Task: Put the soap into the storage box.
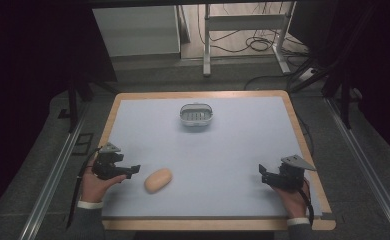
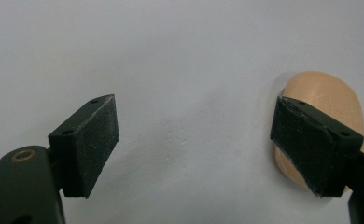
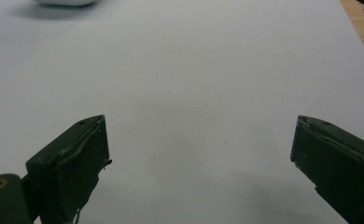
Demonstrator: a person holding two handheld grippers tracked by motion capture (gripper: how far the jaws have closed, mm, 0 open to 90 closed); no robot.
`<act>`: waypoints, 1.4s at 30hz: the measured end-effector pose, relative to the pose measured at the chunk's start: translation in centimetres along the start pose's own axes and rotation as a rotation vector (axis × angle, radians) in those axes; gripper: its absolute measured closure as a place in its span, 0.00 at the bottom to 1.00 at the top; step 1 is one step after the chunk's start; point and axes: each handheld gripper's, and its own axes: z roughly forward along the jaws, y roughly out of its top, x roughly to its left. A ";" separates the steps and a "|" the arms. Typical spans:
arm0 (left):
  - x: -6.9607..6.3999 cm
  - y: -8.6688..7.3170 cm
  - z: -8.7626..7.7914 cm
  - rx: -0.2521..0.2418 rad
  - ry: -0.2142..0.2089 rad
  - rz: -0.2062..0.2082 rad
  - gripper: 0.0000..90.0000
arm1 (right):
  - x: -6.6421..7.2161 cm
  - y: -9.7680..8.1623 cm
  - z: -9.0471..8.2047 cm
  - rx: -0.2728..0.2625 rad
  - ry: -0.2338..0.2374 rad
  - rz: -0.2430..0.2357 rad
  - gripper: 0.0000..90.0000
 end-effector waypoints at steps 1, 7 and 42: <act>0.0 0.0 0.0 0.000 0.003 -0.003 0.17 | 0.0 0.0 0.1 0.008 0.004 -0.005 0.05; 0.1 -0.1 0.1 0.007 0.031 -0.004 0.17 | -0.1 -0.1 -0.2 -0.017 0.033 -0.010 0.08; -1.5 1.6 -1.4 0.000 -0.021 0.065 0.17 | 0.0 -0.4 -0.7 -0.073 0.000 -0.009 0.12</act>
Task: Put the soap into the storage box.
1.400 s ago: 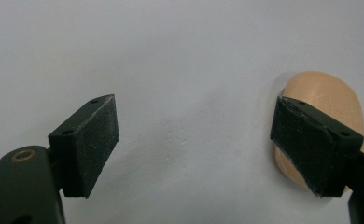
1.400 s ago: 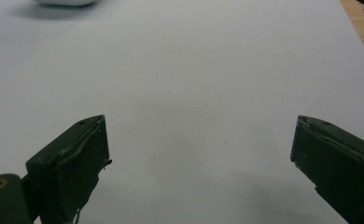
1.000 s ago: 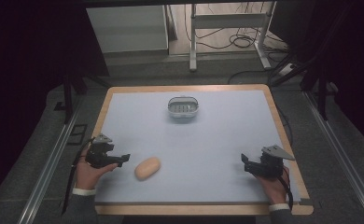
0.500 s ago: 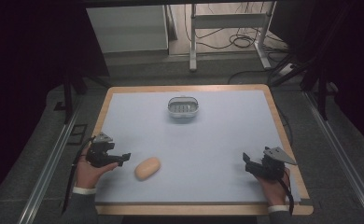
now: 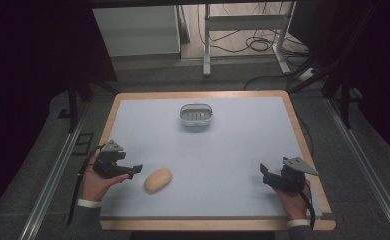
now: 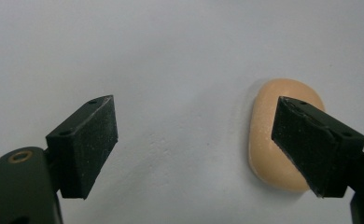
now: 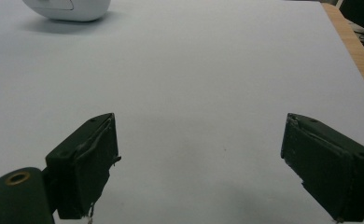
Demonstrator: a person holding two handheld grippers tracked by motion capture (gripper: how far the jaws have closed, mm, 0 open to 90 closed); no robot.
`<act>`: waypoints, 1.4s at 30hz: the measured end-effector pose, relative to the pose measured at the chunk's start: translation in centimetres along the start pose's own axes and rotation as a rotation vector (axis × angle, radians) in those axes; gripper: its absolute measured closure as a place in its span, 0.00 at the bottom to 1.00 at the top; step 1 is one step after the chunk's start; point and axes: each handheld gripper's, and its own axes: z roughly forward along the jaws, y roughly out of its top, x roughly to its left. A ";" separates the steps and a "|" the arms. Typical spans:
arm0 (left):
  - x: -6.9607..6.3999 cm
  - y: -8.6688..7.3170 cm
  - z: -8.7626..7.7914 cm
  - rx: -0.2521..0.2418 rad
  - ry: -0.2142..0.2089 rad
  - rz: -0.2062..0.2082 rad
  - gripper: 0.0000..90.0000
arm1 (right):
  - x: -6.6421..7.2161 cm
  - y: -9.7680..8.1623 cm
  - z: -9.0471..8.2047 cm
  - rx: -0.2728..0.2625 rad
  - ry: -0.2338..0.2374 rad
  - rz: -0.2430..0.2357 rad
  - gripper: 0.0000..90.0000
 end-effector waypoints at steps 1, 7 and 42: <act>-0.1 0.4 -0.1 0.010 -0.003 0.008 0.17 | 0.1 0.0 0.1 0.003 -0.005 -0.007 0.12; -0.5 1.3 0.0 0.036 0.006 0.031 0.18 | 0.1 0.0 0.0 0.000 -0.005 0.000 0.12; -4.8 3.8 2.9 0.173 -0.016 0.188 0.19 | -0.1 0.0 0.1 0.004 -0.008 0.014 0.12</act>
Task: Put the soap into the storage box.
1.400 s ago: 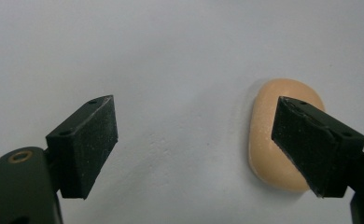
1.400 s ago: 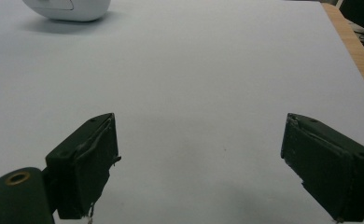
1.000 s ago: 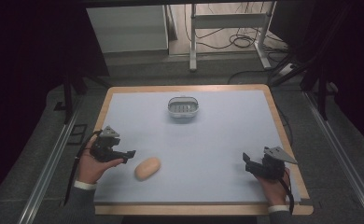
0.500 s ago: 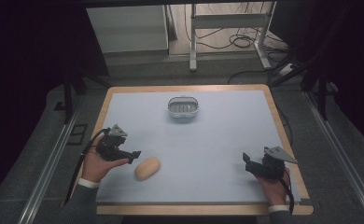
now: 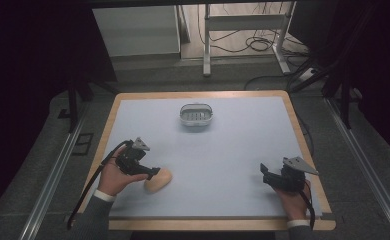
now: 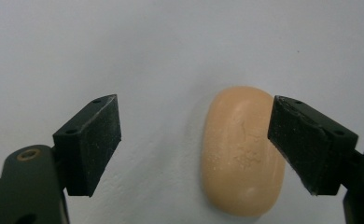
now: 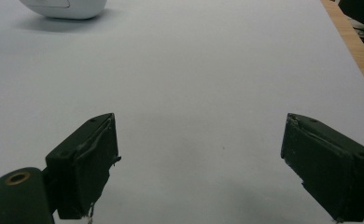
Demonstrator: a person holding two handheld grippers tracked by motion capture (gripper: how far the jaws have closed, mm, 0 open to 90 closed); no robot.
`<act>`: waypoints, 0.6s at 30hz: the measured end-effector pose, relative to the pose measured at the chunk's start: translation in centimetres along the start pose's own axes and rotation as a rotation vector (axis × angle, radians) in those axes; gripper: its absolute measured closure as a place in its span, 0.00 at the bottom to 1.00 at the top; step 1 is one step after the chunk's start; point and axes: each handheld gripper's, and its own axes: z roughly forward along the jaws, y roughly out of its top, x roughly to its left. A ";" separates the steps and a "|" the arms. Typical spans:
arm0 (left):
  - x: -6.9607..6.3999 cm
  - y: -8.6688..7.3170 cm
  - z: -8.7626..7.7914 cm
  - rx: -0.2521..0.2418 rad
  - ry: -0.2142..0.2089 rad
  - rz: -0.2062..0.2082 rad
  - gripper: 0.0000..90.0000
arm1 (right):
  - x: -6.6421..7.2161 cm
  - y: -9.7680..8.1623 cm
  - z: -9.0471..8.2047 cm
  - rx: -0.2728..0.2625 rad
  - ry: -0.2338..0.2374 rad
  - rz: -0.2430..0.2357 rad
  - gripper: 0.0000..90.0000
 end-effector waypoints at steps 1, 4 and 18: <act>-0.2 0.0 0.1 0.003 -0.003 0.001 0.19 | 0.0 0.0 0.0 0.000 0.000 0.000 0.12; -0.8 -0.2 0.4 0.021 -0.016 0.028 0.19 | 0.0 0.0 0.0 0.002 0.002 -0.003 0.12; -2.3 -0.6 2.2 0.084 -0.058 0.051 0.20 | 0.0 0.0 0.1 0.009 -0.011 0.000 0.12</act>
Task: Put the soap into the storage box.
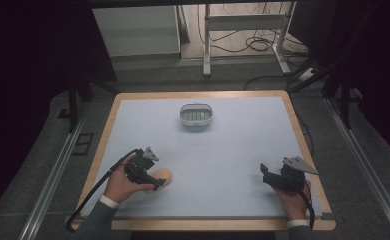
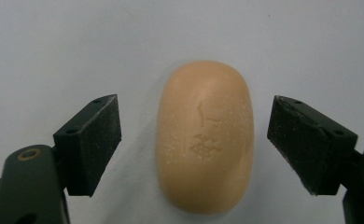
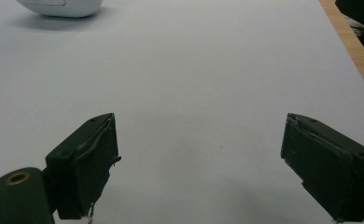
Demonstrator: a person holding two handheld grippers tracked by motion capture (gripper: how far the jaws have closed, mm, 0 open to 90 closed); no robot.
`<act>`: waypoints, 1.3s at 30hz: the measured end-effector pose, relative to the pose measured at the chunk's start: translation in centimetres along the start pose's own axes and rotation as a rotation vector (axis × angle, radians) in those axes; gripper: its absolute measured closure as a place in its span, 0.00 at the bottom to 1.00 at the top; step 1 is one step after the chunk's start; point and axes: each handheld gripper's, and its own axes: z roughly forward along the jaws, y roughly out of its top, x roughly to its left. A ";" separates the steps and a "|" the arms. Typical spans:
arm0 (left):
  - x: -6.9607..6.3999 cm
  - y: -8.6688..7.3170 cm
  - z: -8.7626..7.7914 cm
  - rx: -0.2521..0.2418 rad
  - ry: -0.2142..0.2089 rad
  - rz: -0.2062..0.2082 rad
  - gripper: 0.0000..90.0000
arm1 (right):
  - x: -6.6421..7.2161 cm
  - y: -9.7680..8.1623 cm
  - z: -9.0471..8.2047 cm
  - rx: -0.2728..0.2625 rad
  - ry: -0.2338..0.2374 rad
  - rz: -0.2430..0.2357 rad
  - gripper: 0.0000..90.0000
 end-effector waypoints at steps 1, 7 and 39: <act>-0.2 0.0 0.5 0.014 0.004 0.000 0.20 | 0.0 0.0 0.0 0.001 0.000 0.003 0.12; -0.4 -0.2 1.1 0.045 0.007 0.005 0.23 | 0.0 0.0 0.0 0.003 -0.005 0.010 0.12; -0.1 -0.2 1.8 0.074 -0.009 0.027 0.36 | -0.1 0.0 0.0 0.000 0.001 0.009 0.12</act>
